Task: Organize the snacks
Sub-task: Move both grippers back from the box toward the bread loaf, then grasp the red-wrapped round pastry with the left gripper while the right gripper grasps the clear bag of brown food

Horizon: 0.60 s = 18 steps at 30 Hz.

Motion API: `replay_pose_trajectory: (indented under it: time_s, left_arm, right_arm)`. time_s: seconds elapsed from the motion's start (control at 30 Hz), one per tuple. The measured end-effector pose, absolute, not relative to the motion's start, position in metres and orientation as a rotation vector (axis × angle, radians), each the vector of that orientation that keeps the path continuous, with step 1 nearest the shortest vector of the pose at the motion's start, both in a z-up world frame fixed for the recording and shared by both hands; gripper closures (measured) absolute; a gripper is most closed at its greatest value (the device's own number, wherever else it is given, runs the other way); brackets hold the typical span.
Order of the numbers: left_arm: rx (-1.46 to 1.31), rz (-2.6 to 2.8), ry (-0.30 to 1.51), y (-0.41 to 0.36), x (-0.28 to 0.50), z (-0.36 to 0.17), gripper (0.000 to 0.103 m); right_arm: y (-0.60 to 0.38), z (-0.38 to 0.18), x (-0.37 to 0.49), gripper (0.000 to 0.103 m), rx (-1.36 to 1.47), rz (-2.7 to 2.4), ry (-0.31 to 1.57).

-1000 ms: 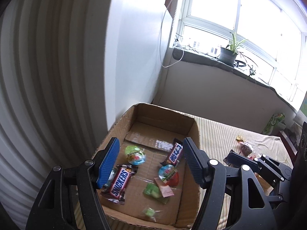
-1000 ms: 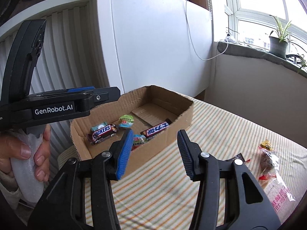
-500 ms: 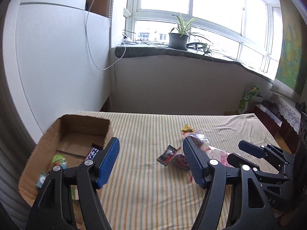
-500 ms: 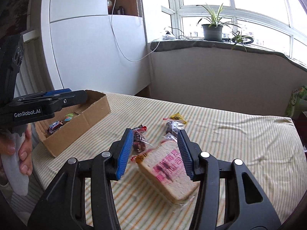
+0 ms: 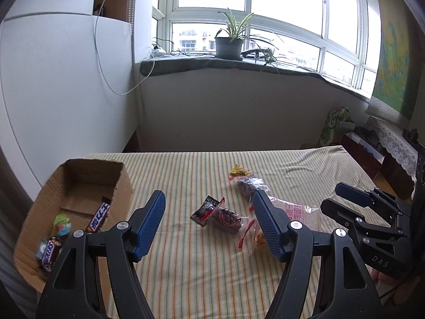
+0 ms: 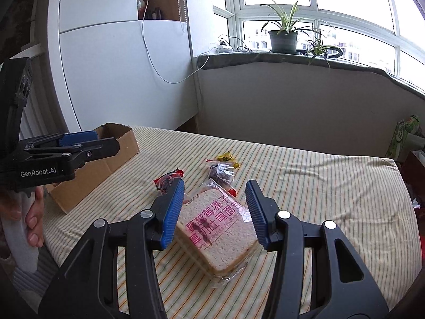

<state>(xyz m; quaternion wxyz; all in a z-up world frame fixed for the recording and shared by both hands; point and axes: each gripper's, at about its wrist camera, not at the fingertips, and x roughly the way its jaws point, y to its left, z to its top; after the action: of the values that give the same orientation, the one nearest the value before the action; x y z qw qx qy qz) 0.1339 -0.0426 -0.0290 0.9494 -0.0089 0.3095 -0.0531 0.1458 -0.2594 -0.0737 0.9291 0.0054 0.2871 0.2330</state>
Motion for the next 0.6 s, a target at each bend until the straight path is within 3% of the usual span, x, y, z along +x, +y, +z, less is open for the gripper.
replay_pose_trajectory:
  time_s: [0.13,0.6]
  left_arm:
    - [-0.029,-0.121,0.668,-0.042,0.144,-0.044,0.032]
    - [-0.251,-0.212,0.958,-0.043,0.192,-0.122,0.031]
  right_arm:
    - [-0.255,-0.083,0.163,0.042,0.012,0.462,0.629]
    - [-0.217,-0.103,0.246,0.036,-0.104,0.468,0.764]
